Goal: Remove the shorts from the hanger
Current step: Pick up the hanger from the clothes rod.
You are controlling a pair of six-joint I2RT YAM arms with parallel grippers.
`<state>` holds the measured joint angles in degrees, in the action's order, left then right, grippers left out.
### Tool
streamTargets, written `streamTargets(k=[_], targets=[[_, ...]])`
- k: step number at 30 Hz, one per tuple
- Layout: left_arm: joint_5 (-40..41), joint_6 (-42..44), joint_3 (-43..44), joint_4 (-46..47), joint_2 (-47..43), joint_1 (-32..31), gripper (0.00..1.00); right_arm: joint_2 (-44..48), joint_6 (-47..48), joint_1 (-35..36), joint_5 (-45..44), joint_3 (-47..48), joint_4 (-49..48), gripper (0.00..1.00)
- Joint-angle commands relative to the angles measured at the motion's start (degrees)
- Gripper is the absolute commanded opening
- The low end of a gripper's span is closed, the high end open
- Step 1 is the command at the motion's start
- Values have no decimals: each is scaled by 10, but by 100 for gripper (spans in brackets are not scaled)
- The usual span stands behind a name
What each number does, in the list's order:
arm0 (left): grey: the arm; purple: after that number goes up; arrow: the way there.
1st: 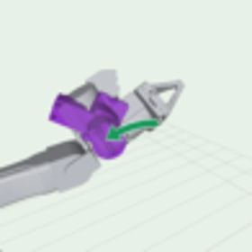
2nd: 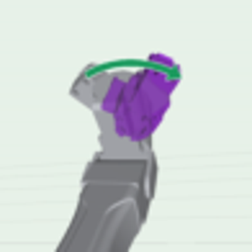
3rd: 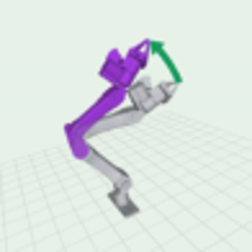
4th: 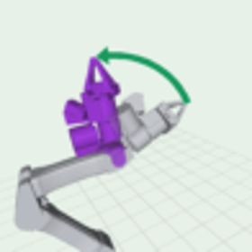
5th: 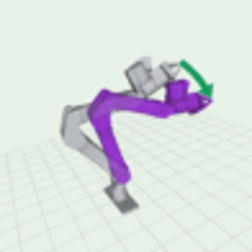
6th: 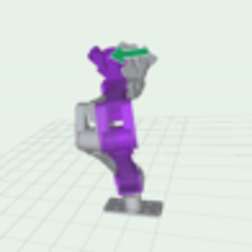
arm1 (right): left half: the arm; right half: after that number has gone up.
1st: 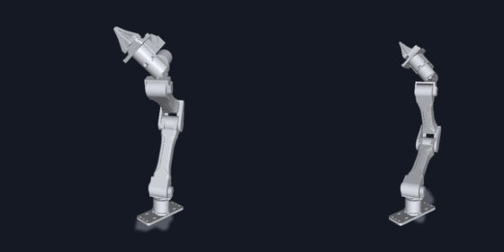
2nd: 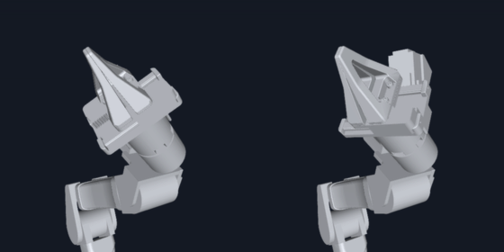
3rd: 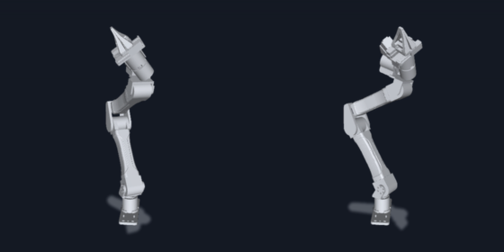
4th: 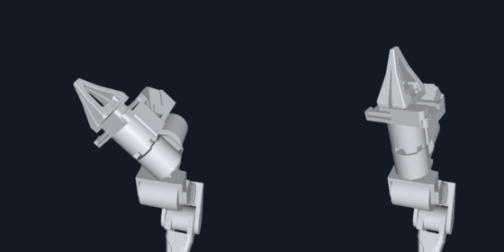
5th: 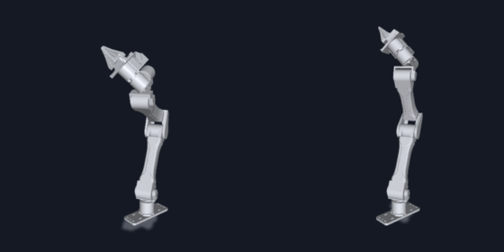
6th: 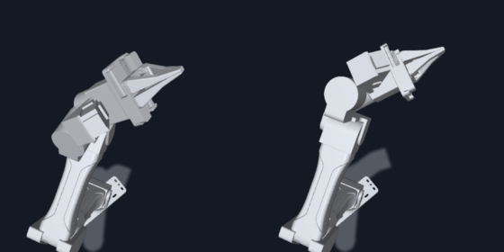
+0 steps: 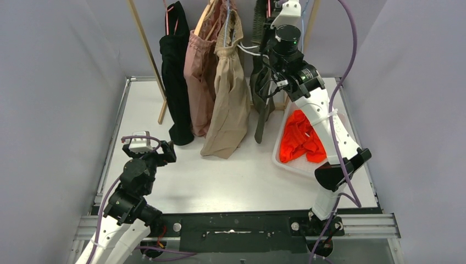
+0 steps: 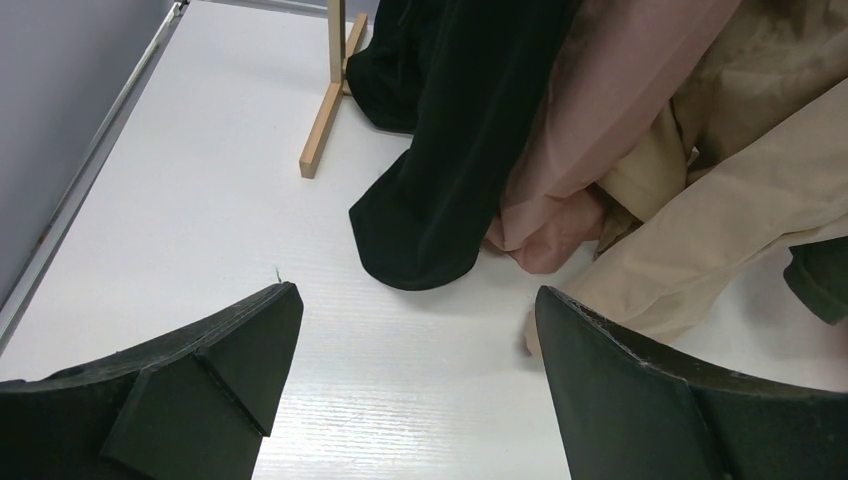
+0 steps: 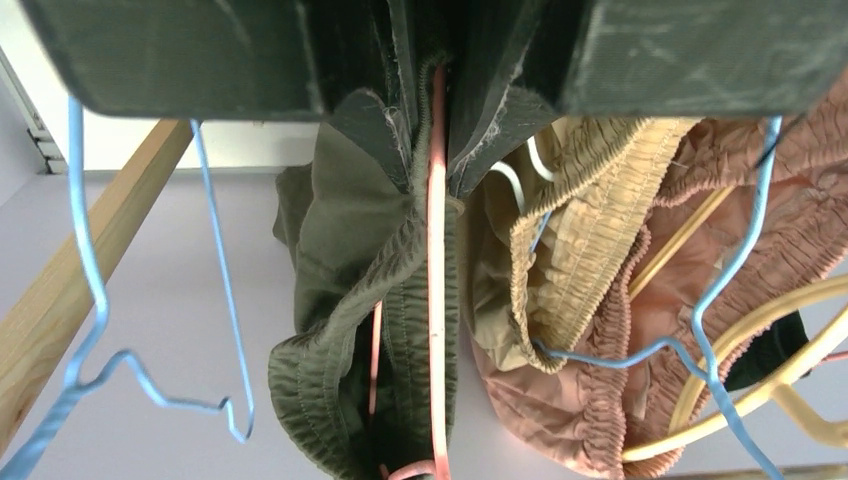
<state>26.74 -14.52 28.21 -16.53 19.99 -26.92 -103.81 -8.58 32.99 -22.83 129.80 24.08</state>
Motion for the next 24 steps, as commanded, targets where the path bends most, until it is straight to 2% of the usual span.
streamTargets(k=[1,4,11,15,20,24], targets=[[-3,5,4,26,2,-2,88,68,-34,3,15,-33,-59,0],[-9,5,3,27,3,-2,88,109,-44,6,39,-99,-61,0],[-15,7,4,28,7,-3,88,156,-84,6,69,-167,-15,0],[-15,7,4,28,8,-3,88,162,-97,5,64,-191,-3,0],[-15,7,4,27,8,-3,88,170,-94,7,76,-217,-32,0],[-15,7,4,26,9,-3,88,154,-132,3,30,-213,35,0]])
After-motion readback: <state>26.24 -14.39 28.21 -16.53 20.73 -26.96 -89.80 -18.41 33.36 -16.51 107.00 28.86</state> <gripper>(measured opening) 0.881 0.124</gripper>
